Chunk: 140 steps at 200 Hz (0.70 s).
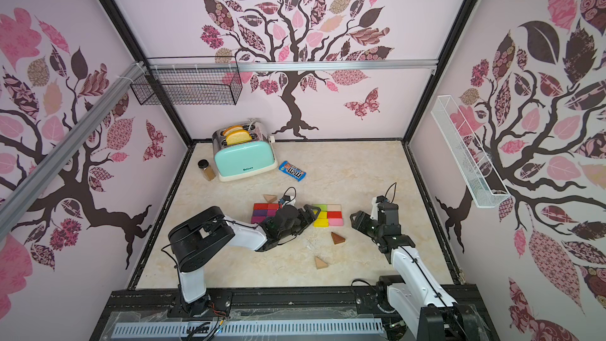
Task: Assemble a piece of candy with building blocks
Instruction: Assemble the building blocks at the center of the board.
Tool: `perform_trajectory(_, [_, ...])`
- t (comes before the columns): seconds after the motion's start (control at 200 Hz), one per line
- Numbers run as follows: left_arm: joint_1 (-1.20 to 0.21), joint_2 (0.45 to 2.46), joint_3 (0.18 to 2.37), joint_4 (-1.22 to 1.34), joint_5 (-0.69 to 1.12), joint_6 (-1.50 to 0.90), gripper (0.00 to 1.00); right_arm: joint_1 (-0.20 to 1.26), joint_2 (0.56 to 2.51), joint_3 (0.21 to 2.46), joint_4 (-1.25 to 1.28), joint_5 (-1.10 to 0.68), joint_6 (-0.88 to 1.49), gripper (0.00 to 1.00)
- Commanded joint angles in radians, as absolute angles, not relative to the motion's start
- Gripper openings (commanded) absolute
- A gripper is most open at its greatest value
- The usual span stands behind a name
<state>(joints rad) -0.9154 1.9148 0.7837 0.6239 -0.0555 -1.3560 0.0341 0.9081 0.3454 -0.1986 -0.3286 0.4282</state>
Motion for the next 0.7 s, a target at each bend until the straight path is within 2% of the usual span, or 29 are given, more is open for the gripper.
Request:
perform_trajectory(0.0, [-0.895,2.015,0.753,0.357,-0.073,-1.318,0.86,0.029,0.919,0.38,-0.186,-0.316,0.416,0.62])
perform_trajectory(0.695, [-0.9,2.048,0.803,0.374,-0.025,-1.306,0.86,0.028,0.93,0.378,-0.176,-0.314,0.414,0.62])
